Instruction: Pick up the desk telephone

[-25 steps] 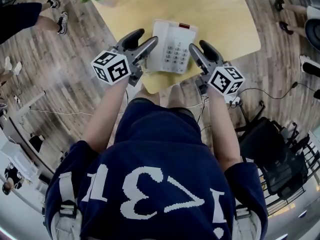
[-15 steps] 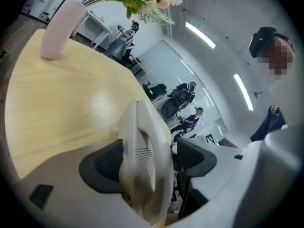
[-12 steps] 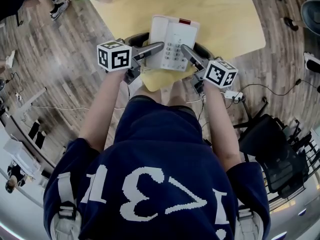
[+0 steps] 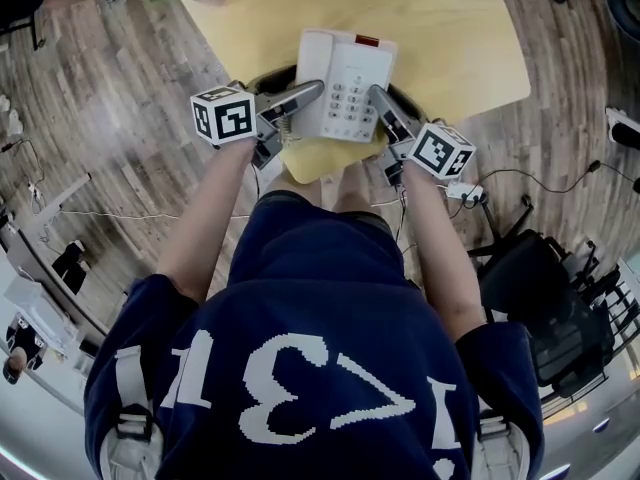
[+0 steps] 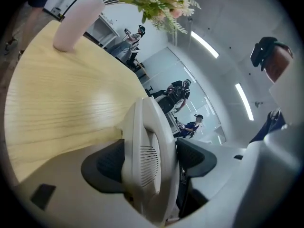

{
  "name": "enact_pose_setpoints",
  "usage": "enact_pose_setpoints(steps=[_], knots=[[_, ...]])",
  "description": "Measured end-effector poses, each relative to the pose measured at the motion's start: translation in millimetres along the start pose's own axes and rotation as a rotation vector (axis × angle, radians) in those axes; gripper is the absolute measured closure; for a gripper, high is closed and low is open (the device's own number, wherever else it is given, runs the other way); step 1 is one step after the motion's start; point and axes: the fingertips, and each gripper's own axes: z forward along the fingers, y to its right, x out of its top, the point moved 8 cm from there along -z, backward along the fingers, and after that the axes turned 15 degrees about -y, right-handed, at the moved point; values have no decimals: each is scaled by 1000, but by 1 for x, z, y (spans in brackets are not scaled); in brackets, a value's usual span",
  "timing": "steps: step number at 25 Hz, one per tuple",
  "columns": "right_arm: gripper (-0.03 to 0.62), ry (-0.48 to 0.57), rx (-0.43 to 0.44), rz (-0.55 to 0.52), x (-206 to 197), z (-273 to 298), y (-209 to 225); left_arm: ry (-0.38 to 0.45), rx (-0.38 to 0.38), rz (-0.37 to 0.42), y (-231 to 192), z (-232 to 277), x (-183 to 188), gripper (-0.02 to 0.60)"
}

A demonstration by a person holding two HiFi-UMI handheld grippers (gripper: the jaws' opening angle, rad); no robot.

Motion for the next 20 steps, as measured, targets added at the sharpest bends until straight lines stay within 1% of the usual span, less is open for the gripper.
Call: enact_pose_setpoints(steps=[3, 5, 8, 11, 13, 17, 20], knots=[[421, 2, -4, -9, 0, 0, -2, 1, 42, 64, 7, -1, 2, 239], [422, 21, 3, -25, 3, -2, -7, 14, 51, 83, 13, -4, 4, 239], [425, 56, 8, -60, 14, -10, -21, 58, 54, 111, 28, -11, 12, 239], [427, 106, 18, -117, 31, -23, -42, 117, 55, 156, 52, -21, 26, 241], [428, 140, 31, -170, 45, -32, -58, 157, 55, 207, 69, -29, 37, 241], [428, 211, 62, -284, 74, -51, -93, 233, 57, 344, 106, -47, 65, 241], [428, 270, 79, -364, 95, -68, -119, 287, 50, 419, 134, -58, 83, 241]])
